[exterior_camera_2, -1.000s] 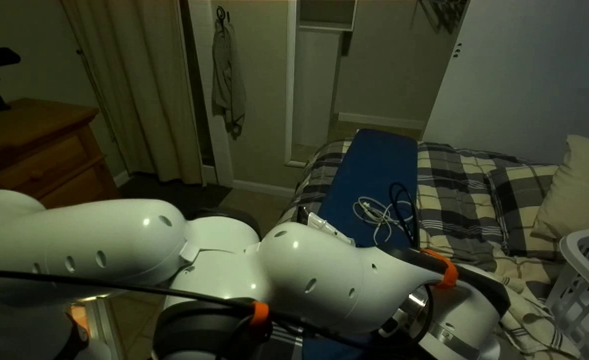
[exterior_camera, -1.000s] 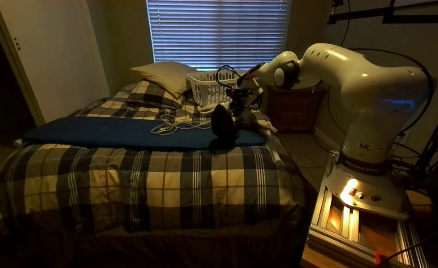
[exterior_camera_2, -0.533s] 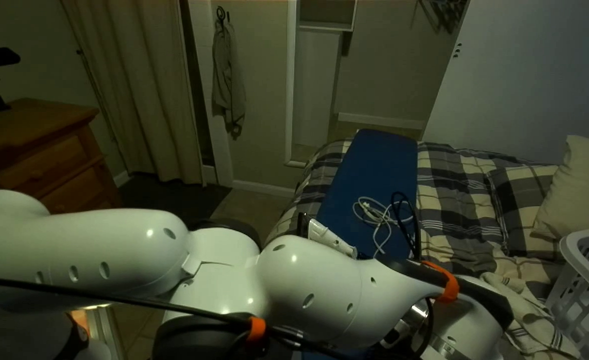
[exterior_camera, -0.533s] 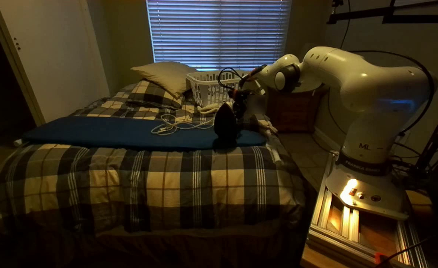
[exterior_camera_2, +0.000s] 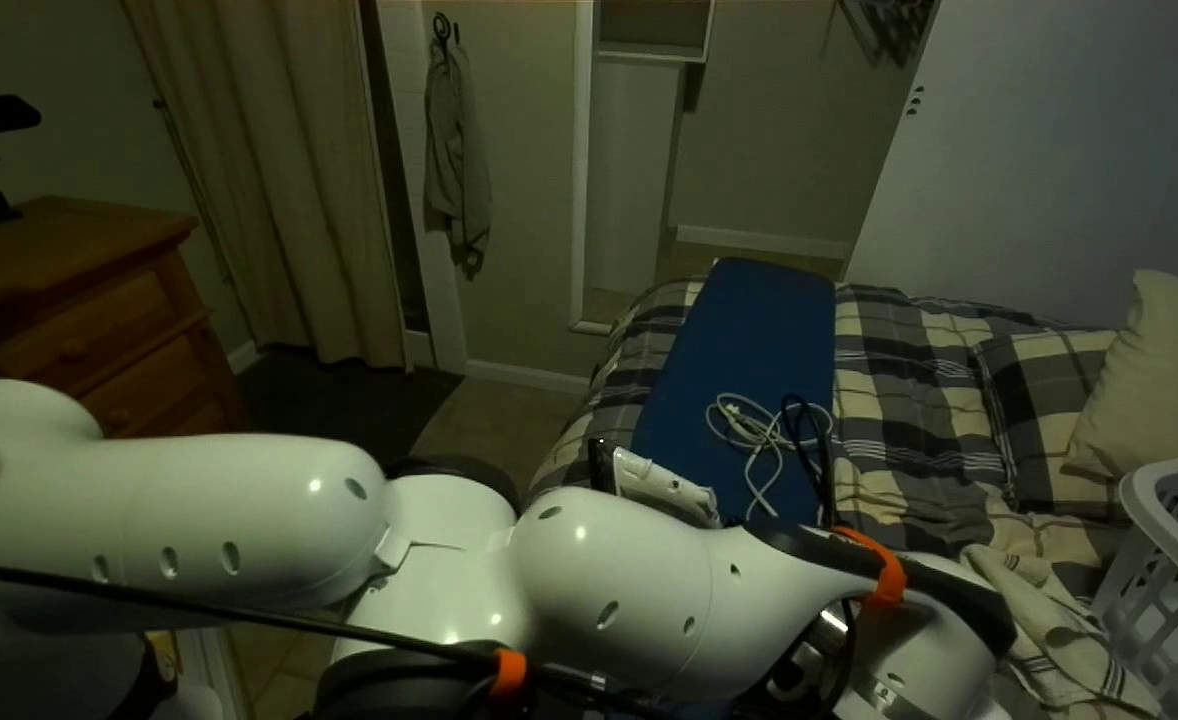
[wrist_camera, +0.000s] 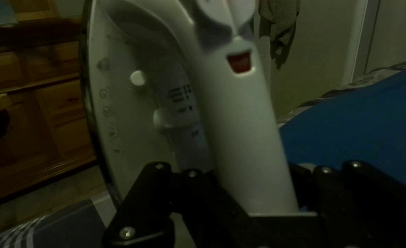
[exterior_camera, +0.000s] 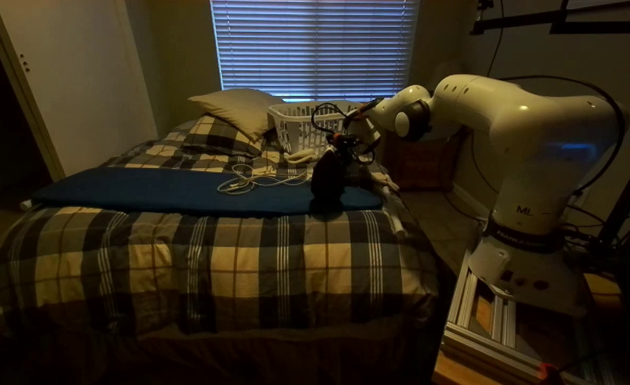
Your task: Put the iron in an upright position
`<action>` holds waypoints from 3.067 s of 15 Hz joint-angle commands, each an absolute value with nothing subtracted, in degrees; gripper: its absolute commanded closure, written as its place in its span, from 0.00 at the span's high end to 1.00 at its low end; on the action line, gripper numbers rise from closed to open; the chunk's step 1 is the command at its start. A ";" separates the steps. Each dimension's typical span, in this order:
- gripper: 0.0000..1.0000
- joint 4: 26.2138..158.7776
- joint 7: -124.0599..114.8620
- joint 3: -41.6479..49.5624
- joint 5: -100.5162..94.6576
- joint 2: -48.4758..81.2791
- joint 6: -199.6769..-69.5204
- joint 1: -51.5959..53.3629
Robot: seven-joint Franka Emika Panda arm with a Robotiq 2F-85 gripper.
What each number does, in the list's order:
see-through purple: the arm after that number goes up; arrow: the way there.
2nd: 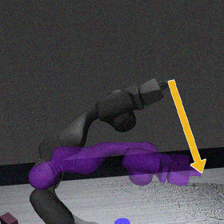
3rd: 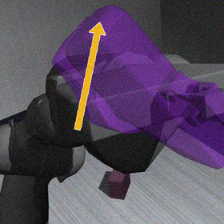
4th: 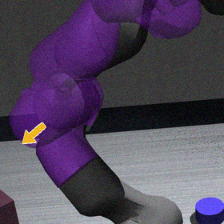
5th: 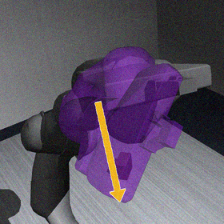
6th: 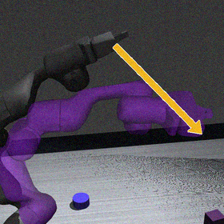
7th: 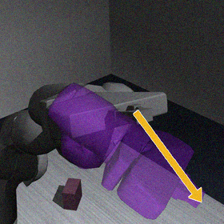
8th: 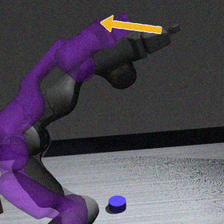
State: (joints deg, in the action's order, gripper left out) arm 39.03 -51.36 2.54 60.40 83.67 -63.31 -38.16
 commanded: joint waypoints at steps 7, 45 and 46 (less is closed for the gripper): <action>0.00 34.77 -52.47 3.74 56.74 84.90 -70.24 -37.30; 1.00 27.06 -26.20 -1.26 21.23 70.62 -82.50 -35.57; 1.00 26.90 -25.02 -1.18 20.77 69.88 -82.37 -35.30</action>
